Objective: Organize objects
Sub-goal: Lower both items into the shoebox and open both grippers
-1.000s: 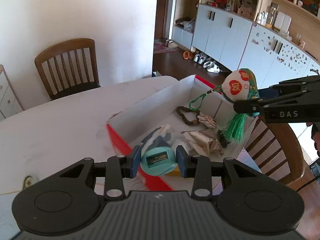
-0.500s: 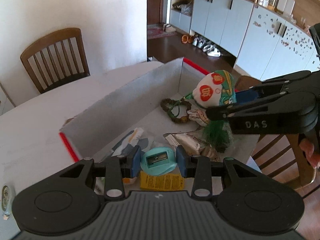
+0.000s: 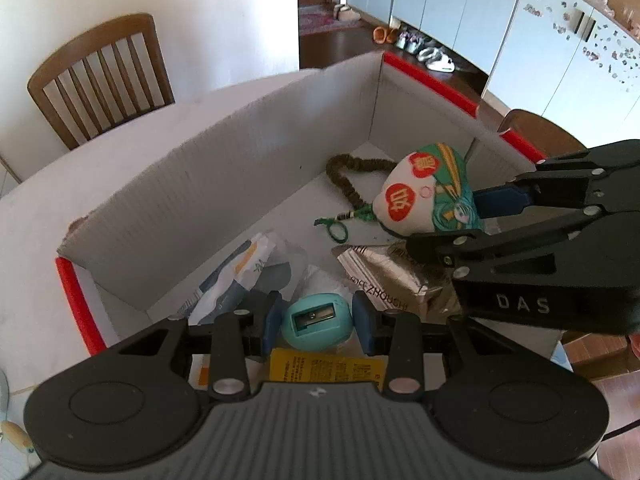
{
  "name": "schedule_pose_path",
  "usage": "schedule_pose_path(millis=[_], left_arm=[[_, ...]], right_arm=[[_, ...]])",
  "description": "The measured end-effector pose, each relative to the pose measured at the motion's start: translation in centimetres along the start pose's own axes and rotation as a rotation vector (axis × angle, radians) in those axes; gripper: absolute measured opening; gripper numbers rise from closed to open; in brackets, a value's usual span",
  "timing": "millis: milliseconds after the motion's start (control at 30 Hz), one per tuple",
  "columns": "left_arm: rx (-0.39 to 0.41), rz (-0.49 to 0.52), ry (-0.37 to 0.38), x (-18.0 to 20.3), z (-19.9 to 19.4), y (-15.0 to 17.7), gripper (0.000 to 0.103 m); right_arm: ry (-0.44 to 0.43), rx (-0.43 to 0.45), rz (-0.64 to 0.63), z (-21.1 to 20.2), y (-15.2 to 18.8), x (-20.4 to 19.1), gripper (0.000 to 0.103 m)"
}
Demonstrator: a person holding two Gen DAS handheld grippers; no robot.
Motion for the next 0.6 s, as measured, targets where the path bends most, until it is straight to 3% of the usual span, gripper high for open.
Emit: schedule_pose_path(millis=[300,600], left_arm=[[-0.062,-0.006,0.007,-0.2,1.5,0.5,0.037],[-0.065,-0.050,0.018,-0.8,1.1,1.0,0.042]], right_arm=[[-0.012,-0.014,-0.010,0.1,0.4,-0.1,0.046],[-0.046,0.017,0.008,-2.1,0.2,0.4,0.059]])
Point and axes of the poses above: each gripper's, at about its wrist camera, not at the fingertips, and z roughly the way its jaws point, x to its right, y to its underside, the point moved 4 cm from there along z, roughly the way its jaws point, and after that the axes turned 11 degrees about z, right-handed, at the moved point
